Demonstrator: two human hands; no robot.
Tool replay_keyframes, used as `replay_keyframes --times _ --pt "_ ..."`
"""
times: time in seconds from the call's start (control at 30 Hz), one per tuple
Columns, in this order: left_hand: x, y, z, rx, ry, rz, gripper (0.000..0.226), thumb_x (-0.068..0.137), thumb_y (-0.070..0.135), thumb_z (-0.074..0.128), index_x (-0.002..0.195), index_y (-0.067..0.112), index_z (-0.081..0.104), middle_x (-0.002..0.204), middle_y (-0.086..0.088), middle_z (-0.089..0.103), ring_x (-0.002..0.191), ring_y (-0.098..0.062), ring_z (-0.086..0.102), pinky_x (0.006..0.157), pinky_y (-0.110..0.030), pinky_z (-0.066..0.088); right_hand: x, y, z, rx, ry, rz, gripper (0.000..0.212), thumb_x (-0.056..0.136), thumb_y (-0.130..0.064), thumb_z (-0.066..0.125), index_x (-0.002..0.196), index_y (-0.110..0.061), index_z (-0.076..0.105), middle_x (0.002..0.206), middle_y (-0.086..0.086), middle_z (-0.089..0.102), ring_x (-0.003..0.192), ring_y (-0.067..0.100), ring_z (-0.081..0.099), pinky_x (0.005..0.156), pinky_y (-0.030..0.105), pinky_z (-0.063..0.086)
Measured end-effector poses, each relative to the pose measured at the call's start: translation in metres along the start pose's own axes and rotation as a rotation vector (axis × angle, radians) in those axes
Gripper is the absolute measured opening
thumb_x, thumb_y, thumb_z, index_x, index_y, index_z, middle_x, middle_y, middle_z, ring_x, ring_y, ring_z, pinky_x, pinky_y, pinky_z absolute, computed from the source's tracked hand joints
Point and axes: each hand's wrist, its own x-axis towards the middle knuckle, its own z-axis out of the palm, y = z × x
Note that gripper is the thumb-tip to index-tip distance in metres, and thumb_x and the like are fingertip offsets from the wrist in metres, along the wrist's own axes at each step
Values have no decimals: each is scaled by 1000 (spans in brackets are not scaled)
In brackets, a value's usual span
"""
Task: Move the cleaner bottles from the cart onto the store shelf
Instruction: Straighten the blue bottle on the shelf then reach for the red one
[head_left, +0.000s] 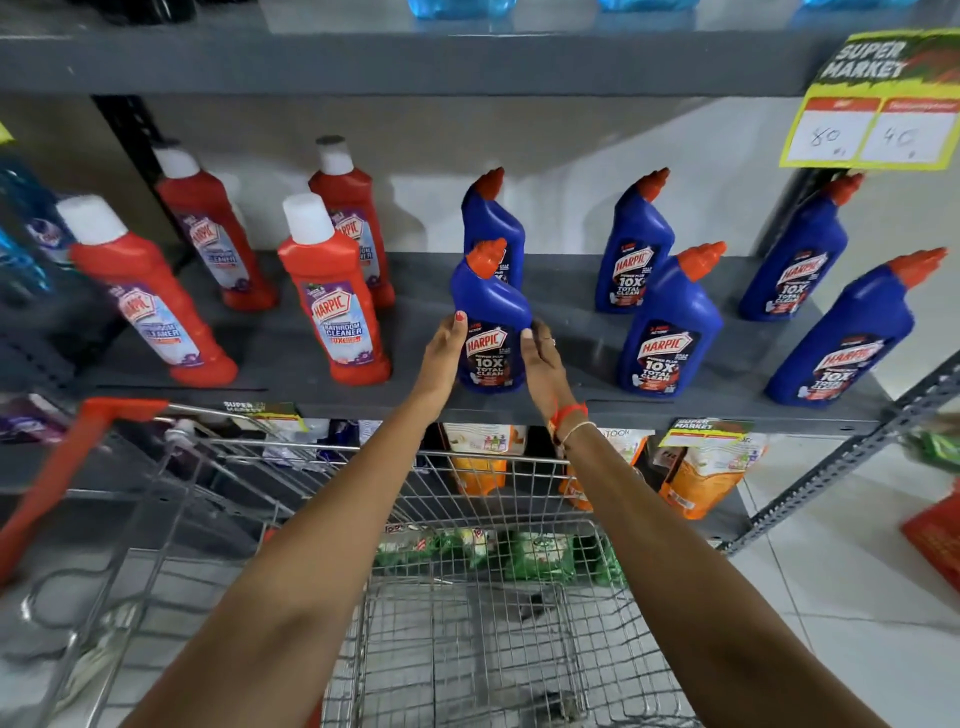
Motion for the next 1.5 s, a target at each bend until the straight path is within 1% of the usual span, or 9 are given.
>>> replay_keyframes --times 0.3,0.43,0.6,0.7,0.87,0.97,1.1,1.27,1.5 --pt "-14 -8 -10 37 108 77 33 95 36 36 115 17 53 110 0 56 108 -17 50 91 -32 38 -21 2 13 5 298 -131 32 95 -19 43 127 -14 45 125 8 57 107 13 51 81 11 47" --pt "-34 -41 -44 -20 346 259 20 93 26 42 96 19 60 78 8 56 74 -10 53 67 -22 44 -39 20 35 -178 502 -264 21 81 -13 43 98 -18 53 92 4 58 92 30 56 83 50 50" --pt "-28 -34 -108 -108 700 346 5 91 13 45 89 12 49 81 7 47 72 10 50 72 -16 40 -42 14 84 -330 277 -345 19 82 -2 49 99 -8 55 97 20 58 79 22 55 73 19 48" --pt "-9 -17 -143 -134 582 262 12 90 21 46 101 15 47 91 6 46 85 -1 47 78 -15 40 -21 0 117 -388 85 -387 26 83 0 54 109 -3 54 96 23 60 82 27 58 78 44 53" --pt "15 13 -161 -48 230 -9 50 94 43 30 136 15 35 131 -3 49 122 -14 44 111 -33 30 6 -25 157 -301 -198 -156 49 90 -17 55 132 -2 36 134 22 50 123 32 49 107 47 40" --pt "15 15 -166 -86 30 -45 61 81 63 39 121 18 53 93 9 73 87 -6 68 84 -30 56 14 -20 166 -317 -249 -64 52 90 -32 50 132 -5 35 135 22 50 123 36 49 107 52 39" --pt "7 17 -166 -60 -1 15 53 80 59 47 113 19 54 79 13 69 63 4 67 69 -31 56 13 -11 171 -365 -211 -48 49 91 -30 50 133 -10 33 135 19 51 122 37 50 106 54 39" --pt "-4 21 -171 -36 -42 53 88 20 91 51 89 35 52 83 16 68 63 9 65 52 -10 53 2 -17 176 -386 -196 -65 47 93 -28 49 132 -10 33 136 17 51 121 35 51 106 50 41" --pt "-6 22 -173 -20 -25 68 88 21 92 49 88 33 52 84 13 67 61 10 65 57 -15 54 -4 -17 180 -350 -193 -55 48 93 -27 47 134 -10 30 136 18 51 121 35 51 106 50 41"
